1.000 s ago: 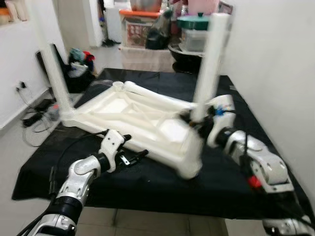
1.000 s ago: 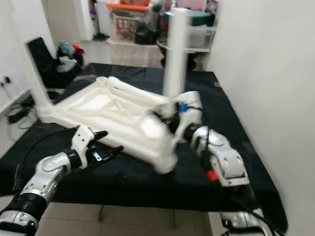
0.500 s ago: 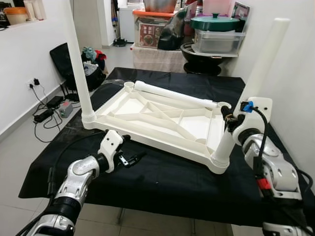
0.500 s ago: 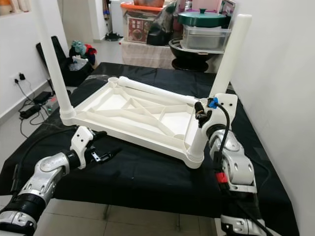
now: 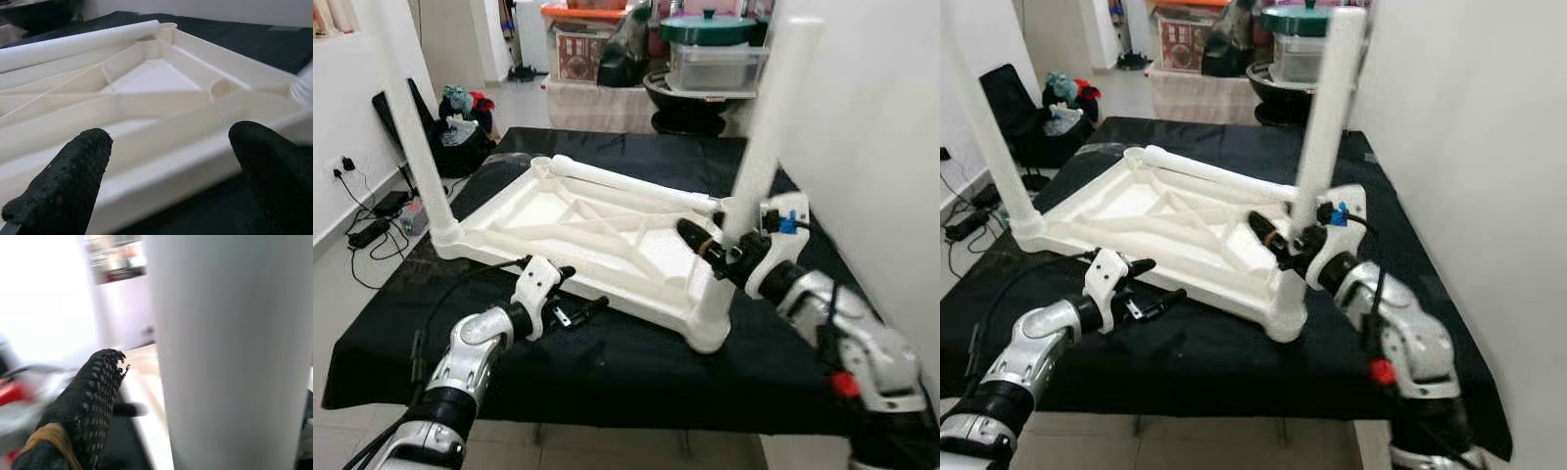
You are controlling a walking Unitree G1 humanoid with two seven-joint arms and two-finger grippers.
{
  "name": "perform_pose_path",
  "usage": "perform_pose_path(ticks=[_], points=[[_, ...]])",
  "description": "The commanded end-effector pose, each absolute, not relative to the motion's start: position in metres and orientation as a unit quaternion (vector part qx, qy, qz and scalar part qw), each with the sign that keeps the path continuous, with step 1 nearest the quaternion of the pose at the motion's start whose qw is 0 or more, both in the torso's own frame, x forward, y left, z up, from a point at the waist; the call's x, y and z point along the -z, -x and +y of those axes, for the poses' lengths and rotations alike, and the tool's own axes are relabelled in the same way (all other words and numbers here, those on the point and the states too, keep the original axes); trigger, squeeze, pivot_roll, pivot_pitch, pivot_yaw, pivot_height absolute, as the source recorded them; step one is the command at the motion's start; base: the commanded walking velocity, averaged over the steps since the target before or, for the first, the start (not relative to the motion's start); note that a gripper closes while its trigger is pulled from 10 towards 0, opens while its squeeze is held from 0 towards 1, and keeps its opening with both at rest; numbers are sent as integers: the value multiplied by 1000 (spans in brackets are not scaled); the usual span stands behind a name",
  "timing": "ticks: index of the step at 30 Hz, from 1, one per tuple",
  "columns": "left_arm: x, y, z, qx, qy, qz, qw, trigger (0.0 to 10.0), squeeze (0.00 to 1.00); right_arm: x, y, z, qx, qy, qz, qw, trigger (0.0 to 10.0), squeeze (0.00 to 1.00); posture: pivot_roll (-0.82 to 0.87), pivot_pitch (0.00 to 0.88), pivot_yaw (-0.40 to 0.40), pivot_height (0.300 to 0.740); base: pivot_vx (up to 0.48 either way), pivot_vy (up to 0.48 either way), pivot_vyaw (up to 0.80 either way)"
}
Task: Building children table
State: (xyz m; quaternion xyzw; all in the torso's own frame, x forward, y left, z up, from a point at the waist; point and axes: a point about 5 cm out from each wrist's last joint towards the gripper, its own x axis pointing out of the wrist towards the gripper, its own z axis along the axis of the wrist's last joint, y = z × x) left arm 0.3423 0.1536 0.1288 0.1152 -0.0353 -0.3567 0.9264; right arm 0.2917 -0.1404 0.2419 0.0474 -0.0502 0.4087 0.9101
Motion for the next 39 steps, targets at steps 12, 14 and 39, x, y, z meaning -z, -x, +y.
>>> perform_pose_path(ticks=[12, 14, 39], points=[[-126, -340, 156, 358, -119, -29, 926, 10000, 0, -215, -308, -139, -395, -26, 25, 918, 0, 0, 46, 0, -47, 740, 0, 0, 0], [-125, -340, 156, 358, -118, -28, 926, 10000, 0, -205, -325, -156, -289, -13, 46, 956, 0, 0, 43, 0, -44, 740, 0, 0, 0], [-126, -342, 153, 362, -115, -28, 925, 10000, 0, -232, -319, -141, -190, -144, -64, 969, 10000, 1000, 35, 0, -43, 740, 0, 0, 0]])
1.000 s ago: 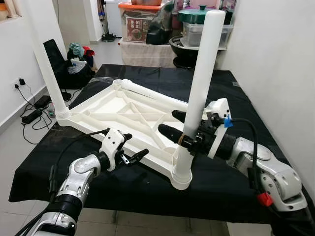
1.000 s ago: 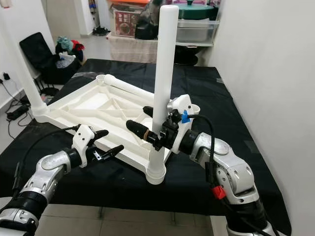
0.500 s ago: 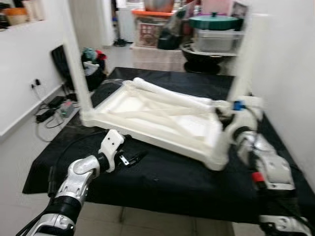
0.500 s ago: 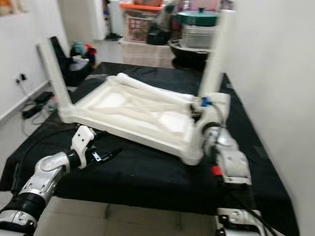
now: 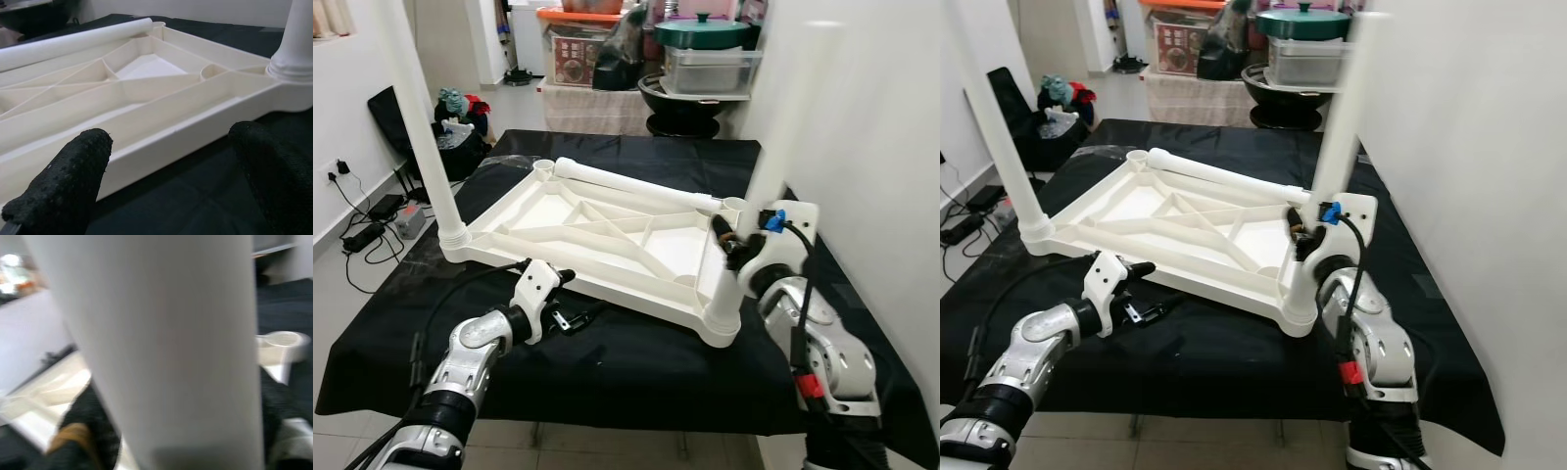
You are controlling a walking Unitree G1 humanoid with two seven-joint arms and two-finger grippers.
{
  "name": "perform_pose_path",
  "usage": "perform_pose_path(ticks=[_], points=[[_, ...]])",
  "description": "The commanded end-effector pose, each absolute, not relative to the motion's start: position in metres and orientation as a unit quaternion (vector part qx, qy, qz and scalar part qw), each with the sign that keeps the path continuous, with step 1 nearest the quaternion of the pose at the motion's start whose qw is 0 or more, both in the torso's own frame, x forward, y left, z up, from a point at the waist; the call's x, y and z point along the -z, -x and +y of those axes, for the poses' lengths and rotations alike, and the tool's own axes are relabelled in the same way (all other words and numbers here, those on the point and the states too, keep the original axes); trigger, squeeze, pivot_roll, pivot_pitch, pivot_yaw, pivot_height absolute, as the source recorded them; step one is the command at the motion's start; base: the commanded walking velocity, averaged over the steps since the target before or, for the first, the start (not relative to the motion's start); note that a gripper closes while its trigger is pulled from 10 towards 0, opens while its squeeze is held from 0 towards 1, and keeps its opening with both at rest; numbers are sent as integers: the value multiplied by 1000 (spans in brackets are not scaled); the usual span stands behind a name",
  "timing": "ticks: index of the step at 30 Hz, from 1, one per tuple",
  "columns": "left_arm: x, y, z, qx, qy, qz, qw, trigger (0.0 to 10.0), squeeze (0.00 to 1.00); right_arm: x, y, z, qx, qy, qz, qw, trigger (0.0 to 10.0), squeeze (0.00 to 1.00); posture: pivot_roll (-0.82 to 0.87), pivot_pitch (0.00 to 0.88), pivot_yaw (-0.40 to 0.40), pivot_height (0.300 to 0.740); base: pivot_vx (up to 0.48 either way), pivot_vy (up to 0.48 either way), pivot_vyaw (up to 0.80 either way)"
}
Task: Building children table
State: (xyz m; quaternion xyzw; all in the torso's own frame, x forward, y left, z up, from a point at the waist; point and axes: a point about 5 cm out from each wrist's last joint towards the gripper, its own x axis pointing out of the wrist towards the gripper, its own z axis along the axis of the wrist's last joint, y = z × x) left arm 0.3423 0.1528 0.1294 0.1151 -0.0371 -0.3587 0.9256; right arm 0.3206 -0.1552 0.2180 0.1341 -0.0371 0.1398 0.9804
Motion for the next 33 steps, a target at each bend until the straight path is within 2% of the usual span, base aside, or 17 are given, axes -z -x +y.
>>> perform_pose_path(ticks=[1, 2, 4, 9, 14, 15, 16, 17, 18, 20, 22, 24, 26, 27, 31, 32, 33], points=[[-126, -341, 154, 361, -115, -29, 925, 10000, 0, -241, -311, -133, -258, -136, -74, 954, 10000, 800, 37, 0, -44, 740, 0, 0, 0], [-126, -341, 155, 361, -115, -29, 925, 10000, 0, -246, -303, -127, -317, -129, -77, 936, 10000, 0, 37, 0, -44, 740, 0, 0, 0], [-125, -340, 156, 361, -114, -29, 925, 10000, 0, -253, -287, -118, -407, -109, -77, 904, 10000, 0, 39, 0, -43, 740, 0, 0, 0], [-126, -340, 155, 364, -113, -29, 924, 10000, 0, -244, -268, -113, -506, -51, -48, 860, 10000, 0, 42, 0, -44, 740, 0, 0, 0], [-127, -341, 155, 364, -114, -30, 924, 10000, 0, -237, -270, -117, -515, -25, -32, 856, 10000, 0, 45, 0, -45, 740, 0, 0, 0], [-127, -341, 155, 364, -115, -30, 924, 10000, 0, -233, -277, -121, -495, -16, -22, 868, 4000, 0, 45, 0, -45, 740, 0, 0, 0], [-127, -341, 155, 364, -115, -30, 924, 10000, 0, -233, -277, -121, -495, -16, -22, 868, 4000, 0, 45, 0, -45, 740, 0, 0, 0], [-127, -341, 155, 363, -115, -30, 924, 10000, 0, -226, -291, -129, -445, -12, -3, 895, 0, 0, 44, 0, -44, 740, 0, 0, 0], [-127, -341, 155, 363, -116, -30, 924, 10000, 0, -217, -309, -142, -359, -4, 21, 933, 0, 0, 45, 0, -43, 740, 0, 0, 0], [-127, -341, 155, 363, -116, -30, 924, 10000, 0, -212, -319, -151, -301, 2, 37, 953, 0, 0, 43, 0, -42, 740, 0, 0, 0], [-127, -341, 155, 363, -116, -30, 924, 10000, 0, -212, -319, -151, -301, 2, 37, 953, 0, 0, 43, 0, -42, 740, 0, 0, 0], [-127, -341, 155, 363, -117, -30, 924, 10000, 0, -203, -338, -194, -97, 2, 55, 994, 0, 0, 41, 0, -42, 740, 0, 0, 0], [-127, -341, 155, 362, -117, -30, 924, 10000, 0, -193, -335, -230, 69, -26, 59, 995, 0, 0, 40, 0, -40, 740, 0, 0, 0], [-127, -341, 155, 362, -117, -30, 925, 10000, 0, -189, -332, -237, 107, -34, 62, 992, 0, 0, 38, 0, -38, 740, 0, 0, 0], [-126, -341, 155, 361, -117, -30, 925, 10000, 0, -184, -327, -240, 136, -37, 70, 988, 0, 0, 34, 0, -35, 740, 0, 0, 0], [-126, -341, 155, 361, -118, -30, 924, 10000, 0, -180, -324, -236, 139, -41, 81, 986, 4471, 0, 31, 0, -34, 740, 0, 0, 0], [-126, -342, 154, 362, -117, -30, 924, 10000, 0, -177, -322, -228, 132, -59, 84, 986, 10000, 0, 29, 0, -30, 740, 0, 0, 0]])
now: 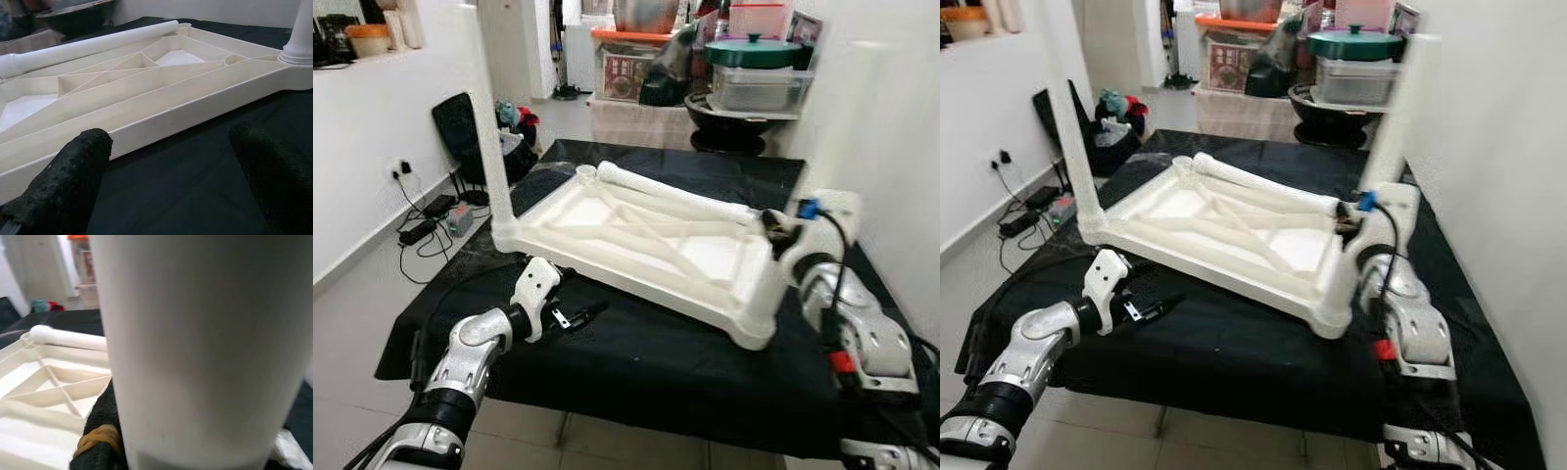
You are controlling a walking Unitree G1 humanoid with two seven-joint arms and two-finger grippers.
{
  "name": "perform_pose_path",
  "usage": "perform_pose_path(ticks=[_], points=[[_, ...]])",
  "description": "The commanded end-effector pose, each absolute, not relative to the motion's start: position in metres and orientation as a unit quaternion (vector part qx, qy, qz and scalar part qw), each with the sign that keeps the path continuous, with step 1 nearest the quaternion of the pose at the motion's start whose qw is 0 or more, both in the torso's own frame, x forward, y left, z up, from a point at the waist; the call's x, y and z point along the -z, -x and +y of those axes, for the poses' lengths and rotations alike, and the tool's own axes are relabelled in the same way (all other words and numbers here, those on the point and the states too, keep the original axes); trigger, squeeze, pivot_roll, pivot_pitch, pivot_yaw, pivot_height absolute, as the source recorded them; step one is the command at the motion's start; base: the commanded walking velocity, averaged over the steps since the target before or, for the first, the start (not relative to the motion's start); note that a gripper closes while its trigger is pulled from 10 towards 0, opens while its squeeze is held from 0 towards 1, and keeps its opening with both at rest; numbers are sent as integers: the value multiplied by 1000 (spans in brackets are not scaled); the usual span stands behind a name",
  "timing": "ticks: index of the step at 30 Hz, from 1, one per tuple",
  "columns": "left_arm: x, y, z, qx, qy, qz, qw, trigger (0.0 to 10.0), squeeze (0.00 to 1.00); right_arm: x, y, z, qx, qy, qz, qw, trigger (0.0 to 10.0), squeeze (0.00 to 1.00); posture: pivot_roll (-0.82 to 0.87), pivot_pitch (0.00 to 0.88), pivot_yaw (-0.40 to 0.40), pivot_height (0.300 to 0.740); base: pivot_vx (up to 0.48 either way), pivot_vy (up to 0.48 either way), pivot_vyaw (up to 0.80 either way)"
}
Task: Building children table
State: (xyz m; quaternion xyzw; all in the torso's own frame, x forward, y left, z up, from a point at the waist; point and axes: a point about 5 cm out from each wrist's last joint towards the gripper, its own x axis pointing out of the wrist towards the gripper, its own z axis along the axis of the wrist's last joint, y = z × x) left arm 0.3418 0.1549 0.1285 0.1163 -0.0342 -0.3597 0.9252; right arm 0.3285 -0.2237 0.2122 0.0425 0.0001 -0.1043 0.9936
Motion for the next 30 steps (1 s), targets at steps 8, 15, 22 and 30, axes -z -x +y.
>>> perform_pose_path(ticks=[8, 15, 22, 30], points=[[-127, -343, 151, 365, -117, -31, 923, 10000, 0, -201, -326, -172, -76, -141, 0, 987, 10000, 1000, 27, 0, -33, 740, 0, 0, 0], [-127, -342, 152, 364, -117, -31, 923, 10000, 0, -224, -324, -153, -181, -142, -30, 973, 10000, 0, 32, 0, -36, 740, 0, 0, 0], [-126, -342, 151, 367, -116, -30, 923, 10000, 0, -247, -280, -127, -471, -85, -50, 877, 10000, 0, 34, 0, -40, 740, 0, 0, 0], [-126, -342, 152, 367, -117, -31, 922, 10000, 0, -237, -275, -122, -524, -36, -22, 851, 10000, 0, 42, 0, -45, 740, 0, 0, 0]])
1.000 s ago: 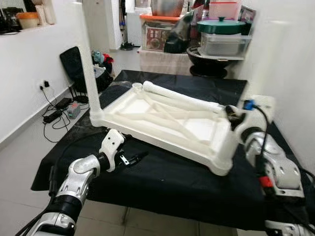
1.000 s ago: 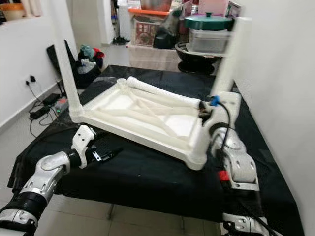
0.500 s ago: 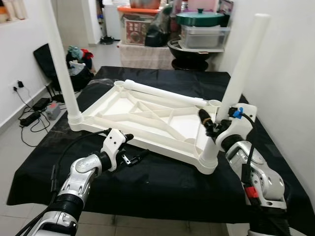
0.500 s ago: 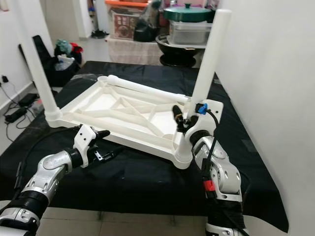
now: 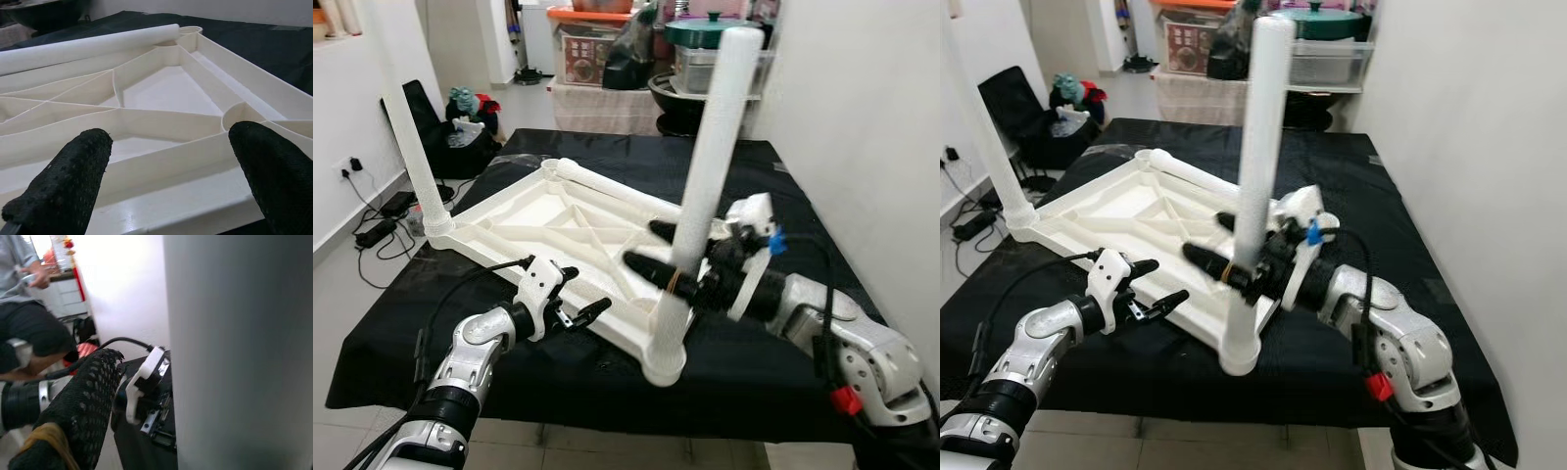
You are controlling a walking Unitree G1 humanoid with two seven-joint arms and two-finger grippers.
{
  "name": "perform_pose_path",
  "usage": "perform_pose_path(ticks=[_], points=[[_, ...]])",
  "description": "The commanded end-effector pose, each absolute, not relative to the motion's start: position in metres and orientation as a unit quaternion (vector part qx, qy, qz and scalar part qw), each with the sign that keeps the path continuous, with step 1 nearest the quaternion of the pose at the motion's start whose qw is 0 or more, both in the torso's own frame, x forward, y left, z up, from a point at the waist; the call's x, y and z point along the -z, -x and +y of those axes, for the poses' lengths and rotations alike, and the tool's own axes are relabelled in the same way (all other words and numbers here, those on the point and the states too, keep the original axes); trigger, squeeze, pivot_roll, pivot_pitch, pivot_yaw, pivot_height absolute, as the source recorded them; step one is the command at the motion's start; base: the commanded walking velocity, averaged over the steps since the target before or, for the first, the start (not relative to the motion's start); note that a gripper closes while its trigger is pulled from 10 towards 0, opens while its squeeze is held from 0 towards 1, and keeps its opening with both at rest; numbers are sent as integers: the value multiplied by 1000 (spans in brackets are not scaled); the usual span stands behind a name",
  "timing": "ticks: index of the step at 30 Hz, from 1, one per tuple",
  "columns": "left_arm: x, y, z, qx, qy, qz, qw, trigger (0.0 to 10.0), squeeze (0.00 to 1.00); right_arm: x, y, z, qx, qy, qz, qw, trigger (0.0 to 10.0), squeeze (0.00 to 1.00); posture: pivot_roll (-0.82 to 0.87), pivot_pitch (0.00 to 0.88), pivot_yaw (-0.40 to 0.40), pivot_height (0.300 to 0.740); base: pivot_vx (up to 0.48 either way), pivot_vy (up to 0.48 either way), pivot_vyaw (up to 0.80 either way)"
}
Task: Building children table
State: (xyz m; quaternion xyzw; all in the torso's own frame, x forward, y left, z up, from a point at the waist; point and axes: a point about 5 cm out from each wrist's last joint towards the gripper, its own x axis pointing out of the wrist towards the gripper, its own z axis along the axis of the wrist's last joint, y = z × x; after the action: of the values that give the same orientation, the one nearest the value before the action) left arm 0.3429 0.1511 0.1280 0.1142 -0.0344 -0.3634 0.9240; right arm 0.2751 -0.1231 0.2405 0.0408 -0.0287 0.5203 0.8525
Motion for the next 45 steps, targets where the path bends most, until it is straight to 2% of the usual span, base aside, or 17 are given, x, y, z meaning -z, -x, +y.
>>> perform_pose_path(ticks=[1, 2, 6, 7, 10, 15, 16, 20, 21, 22, 23, 29, 30, 33, 34, 41, 45], points=[[-127, -342, 152, 366, -117, -31, 923, 10000, 0, -236, -278, -123, -519, -38, -21, 854, 10000, 0, 42, 0, -45, 740, 0, 0, 0], [-127, -342, 153, 365, -118, -31, 923, 10000, 0, -232, -287, -126, -487, -36, -11, 873, 0, 0, 43, 0, -46, 740, 0, 0, 0], [-126, -342, 153, 365, -119, -30, 923, 10000, 0, -215, -320, -149, -335, -15, 35, 942, 0, 0, 40, 0, -42, 740, 0, 0, 0], [-126, -342, 153, 365, -119, -30, 923, 10000, 0, -215, -320, -149, -335, -15, 35, 942, 0, 0, 40, 0, -42, 740, 0, 0, 0], [-126, -342, 153, 366, -119, -30, 923, 10000, 0, -207, -340, -184, -149, 0, 49, 988, 0, 0, 36, 0, -40, 740, 0, 0, 0], [-126, -342, 152, 366, -119, -29, 922, 10000, 0, -206, -343, -199, -85, -5, 48, 995, 0, 0, 35, 0, -40, 740, 0, 0, 0], [-125, -342, 152, 367, -119, -29, 922, 10000, 0, -205, -341, -217, 6, -17, 43, 999, 0, 0, 32, 0, -37, 740, 0, 0, 0], [-125, -342, 152, 365, -120, -28, 923, 10000, 0, -197, -323, -234, 151, -50, 43, 986, 0, 0, 27, 0, -33, 740, 0, 0, 0], [-125, -342, 151, 365, -119, -28, 923, 10000, 0, -193, -323, -225, 138, -55, 50, 988, 4745, 0, 25, 0, -30, 740, 0, 0, 0], [-125, -342, 151, 365, -119, -28, 923, 10000, 0, -193, -323, -225, 138, -55, 50, 988, 4745, 0, 25, 0, -30, 740, 0, 0, 0], [-124, -342, 150, 367, -119, -28, 922, 10000, 0, -192, -323, -215, 117, -61, 46, 990, 10000, 0, 24, 0, -28, 740, 0, 0, 0], [-125, -342, 148, 370, -119, -28, 921, 10000, 0, -203, -328, -198, 59, -80, 4, 995, 10000, 0, 22, 0, -28, 740, 0, 0, 0], [-125, -343, 149, 370, -120, -28, 921, 10000, 0, -210, -331, -195, 34, -87, -14, 996, 10000, 1000, 25, 0, -30, 740, 0, 0, 0], [-126, -344, 150, 368, -120, -29, 922, 10000, 0, -223, -334, -187, -23, -105, -40, 993, 10000, 1000, 29, 0, -36, 740, 0, 0, 0], [-126, -343, 150, 367, -119, -29, 922, 10000, 0, -232, -334, -182, -58, -112, -60, 990, 10000, 0, 29, 0, -36, 740, 0, 0, 0], [-124, -342, 151, 368, -118, -27, 922, 10000, 0, -266, -314, -153, -255, -109, -126, 953, 10000, 0, 34, 0, -40, 740, 0, 0, 0], [-125, -342, 153, 367, -120, -28, 922, 10000, 0, -272, -295, -136, -404, -64, -118, 905, 10000, 0, 39, 0, -43, 740, 0, 0, 0]])
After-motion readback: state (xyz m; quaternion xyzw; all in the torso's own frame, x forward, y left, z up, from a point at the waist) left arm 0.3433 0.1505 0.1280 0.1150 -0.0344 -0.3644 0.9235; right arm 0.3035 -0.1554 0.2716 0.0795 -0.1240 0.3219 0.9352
